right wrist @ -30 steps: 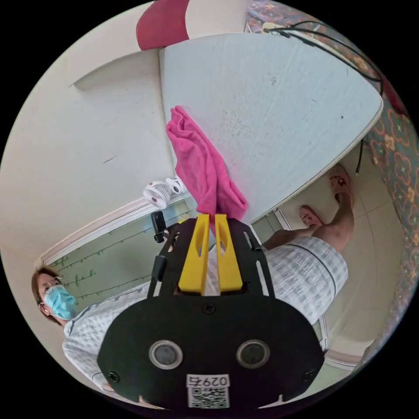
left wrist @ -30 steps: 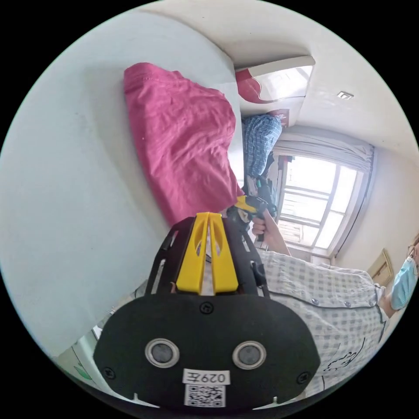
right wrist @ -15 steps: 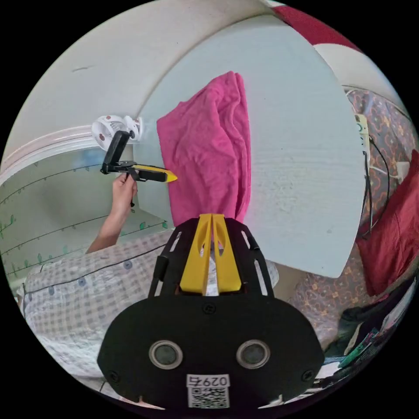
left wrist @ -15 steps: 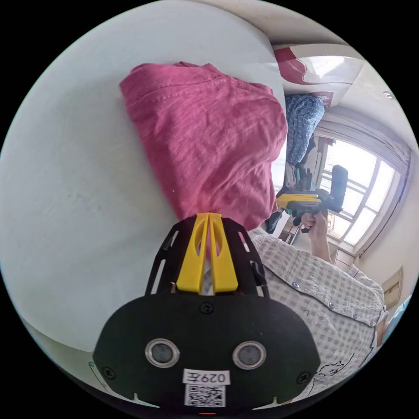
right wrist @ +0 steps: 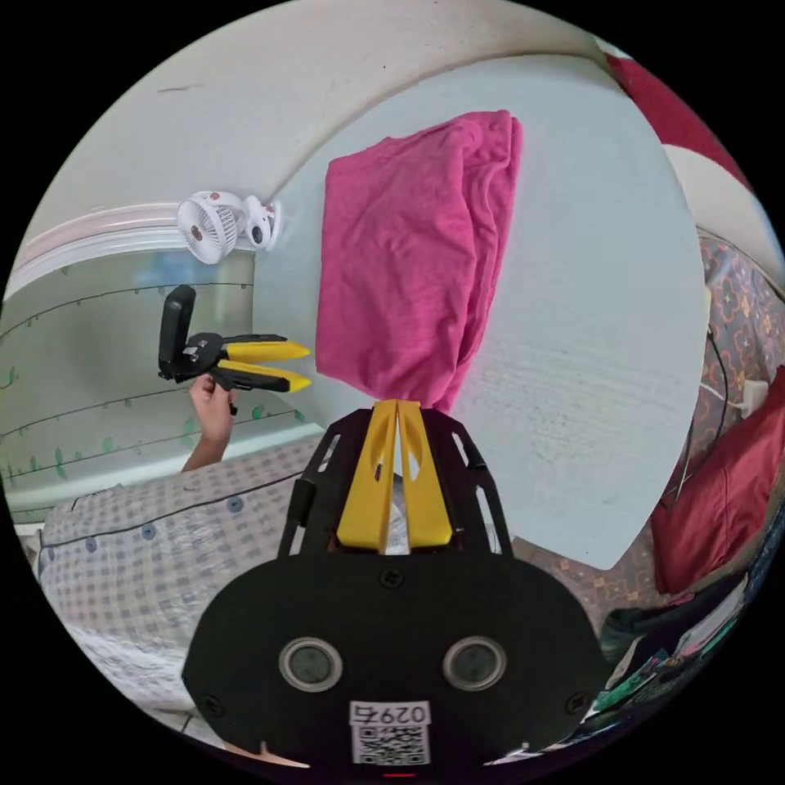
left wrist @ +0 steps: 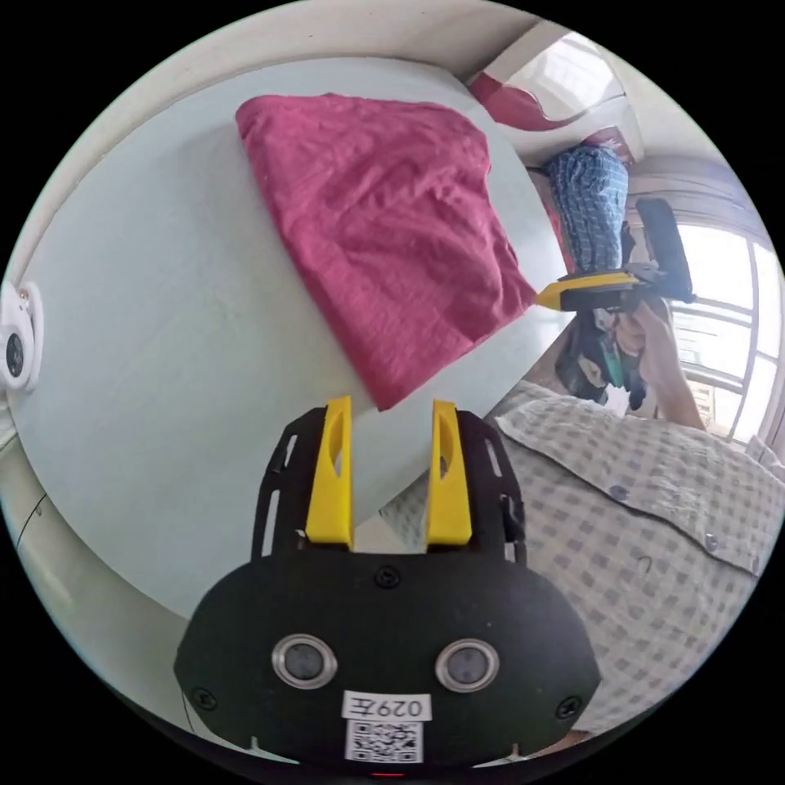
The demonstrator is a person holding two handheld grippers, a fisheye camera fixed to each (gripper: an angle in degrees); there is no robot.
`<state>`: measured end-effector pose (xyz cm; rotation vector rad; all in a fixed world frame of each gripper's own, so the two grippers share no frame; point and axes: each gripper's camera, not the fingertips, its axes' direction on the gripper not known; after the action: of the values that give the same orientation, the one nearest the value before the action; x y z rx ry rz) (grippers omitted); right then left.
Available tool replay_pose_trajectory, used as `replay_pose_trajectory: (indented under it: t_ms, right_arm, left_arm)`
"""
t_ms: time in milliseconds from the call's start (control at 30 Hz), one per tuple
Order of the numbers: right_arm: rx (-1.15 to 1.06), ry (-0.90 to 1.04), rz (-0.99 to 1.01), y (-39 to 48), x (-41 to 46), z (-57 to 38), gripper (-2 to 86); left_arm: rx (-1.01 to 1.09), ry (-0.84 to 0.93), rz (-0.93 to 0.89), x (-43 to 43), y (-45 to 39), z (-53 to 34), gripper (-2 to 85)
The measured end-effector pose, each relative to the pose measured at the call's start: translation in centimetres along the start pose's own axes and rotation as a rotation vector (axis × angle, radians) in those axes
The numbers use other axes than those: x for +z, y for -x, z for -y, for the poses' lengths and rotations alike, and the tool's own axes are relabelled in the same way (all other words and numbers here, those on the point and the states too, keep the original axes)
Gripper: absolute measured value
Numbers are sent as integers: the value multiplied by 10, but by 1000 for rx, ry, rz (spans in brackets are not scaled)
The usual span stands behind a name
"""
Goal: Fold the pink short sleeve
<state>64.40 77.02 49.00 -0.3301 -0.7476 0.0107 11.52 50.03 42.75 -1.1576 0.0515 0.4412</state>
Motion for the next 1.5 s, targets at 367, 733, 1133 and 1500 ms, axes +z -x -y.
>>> replay_pose_trajectory:
  t_ms: [367,733,1133,1500]
  right_arm:
    - [-31,-8,-75,-1,6,8,-4]
    - [46,-20,-138,-14,5,36,-4]
    - [19,-186,30,-13,-37,45,-4]
    - [72,-24,-17,-32,-14,82,-4]
  left_arm:
    - [55,-40,80,20,-53,37,54]
    - [-74,-119,81,30,-45,29,-9]
    - [-87,-353,-180,6,-37,1,-10]
    - [-57,-9,-155,72,-53,61,-10]
